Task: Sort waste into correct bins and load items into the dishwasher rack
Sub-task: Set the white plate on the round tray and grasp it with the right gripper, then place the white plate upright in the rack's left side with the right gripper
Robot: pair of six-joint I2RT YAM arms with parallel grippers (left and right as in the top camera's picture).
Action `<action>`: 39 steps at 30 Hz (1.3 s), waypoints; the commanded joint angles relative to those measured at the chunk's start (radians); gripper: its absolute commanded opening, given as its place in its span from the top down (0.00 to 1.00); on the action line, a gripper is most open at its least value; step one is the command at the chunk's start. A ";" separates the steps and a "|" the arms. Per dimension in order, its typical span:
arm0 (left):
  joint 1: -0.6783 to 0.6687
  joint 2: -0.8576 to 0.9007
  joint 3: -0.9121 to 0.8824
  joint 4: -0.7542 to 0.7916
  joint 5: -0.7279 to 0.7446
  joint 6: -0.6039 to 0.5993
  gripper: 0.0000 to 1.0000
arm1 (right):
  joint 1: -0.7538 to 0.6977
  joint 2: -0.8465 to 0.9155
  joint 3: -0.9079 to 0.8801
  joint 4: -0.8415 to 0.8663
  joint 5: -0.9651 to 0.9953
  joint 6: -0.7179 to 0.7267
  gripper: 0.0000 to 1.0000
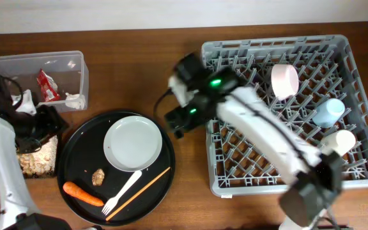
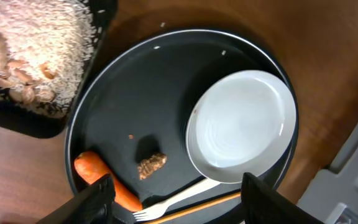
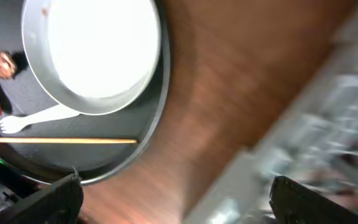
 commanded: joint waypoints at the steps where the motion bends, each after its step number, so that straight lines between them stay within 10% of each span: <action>1: 0.007 -0.011 0.005 0.000 0.015 0.001 0.36 | 0.107 0.140 0.004 0.019 -0.025 0.281 0.03; 21: 0.006 -0.011 0.005 0.000 0.015 0.002 0.36 | 0.235 0.415 0.004 0.232 0.142 0.707 0.35; 28: 0.006 -0.011 0.005 0.001 0.015 0.001 0.35 | 0.212 0.423 0.006 0.245 0.142 0.707 0.96; 39: 0.006 -0.011 0.005 0.004 0.015 0.002 0.35 | -0.079 0.070 0.227 0.028 0.348 0.364 0.96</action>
